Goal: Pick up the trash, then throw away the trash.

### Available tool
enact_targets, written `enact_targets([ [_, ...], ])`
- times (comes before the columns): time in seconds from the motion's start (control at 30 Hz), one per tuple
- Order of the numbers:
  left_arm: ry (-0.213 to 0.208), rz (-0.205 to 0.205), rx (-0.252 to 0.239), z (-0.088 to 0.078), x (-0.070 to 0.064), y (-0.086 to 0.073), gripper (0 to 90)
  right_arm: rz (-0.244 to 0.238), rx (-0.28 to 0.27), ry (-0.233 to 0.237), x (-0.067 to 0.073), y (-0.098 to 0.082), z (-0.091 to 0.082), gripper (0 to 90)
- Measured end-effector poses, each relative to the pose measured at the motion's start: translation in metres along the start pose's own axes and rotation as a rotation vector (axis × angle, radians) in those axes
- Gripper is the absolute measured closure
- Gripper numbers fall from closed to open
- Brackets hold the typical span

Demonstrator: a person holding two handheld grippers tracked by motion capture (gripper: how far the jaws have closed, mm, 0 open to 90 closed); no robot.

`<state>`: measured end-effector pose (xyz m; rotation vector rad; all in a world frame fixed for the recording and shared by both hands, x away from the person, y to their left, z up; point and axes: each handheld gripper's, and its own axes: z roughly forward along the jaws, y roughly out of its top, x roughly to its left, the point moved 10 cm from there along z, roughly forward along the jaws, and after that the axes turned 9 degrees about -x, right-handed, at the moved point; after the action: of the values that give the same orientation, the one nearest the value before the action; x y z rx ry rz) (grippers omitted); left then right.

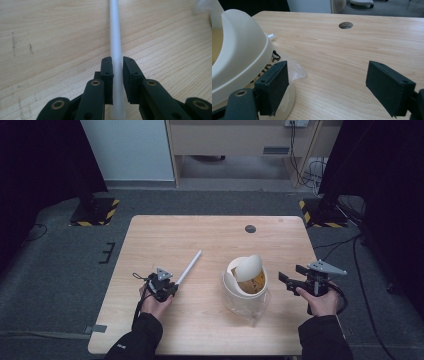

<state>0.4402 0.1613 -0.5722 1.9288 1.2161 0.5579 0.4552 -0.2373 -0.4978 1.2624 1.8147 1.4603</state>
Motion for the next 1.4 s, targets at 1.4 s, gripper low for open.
enact_targets([
  [1.4,-0.120,0.012,-0.556,-0.127,-0.027,0.111,78.7,-0.029,-0.234,0.017,0.021,0.071,-0.022,29.1],
])
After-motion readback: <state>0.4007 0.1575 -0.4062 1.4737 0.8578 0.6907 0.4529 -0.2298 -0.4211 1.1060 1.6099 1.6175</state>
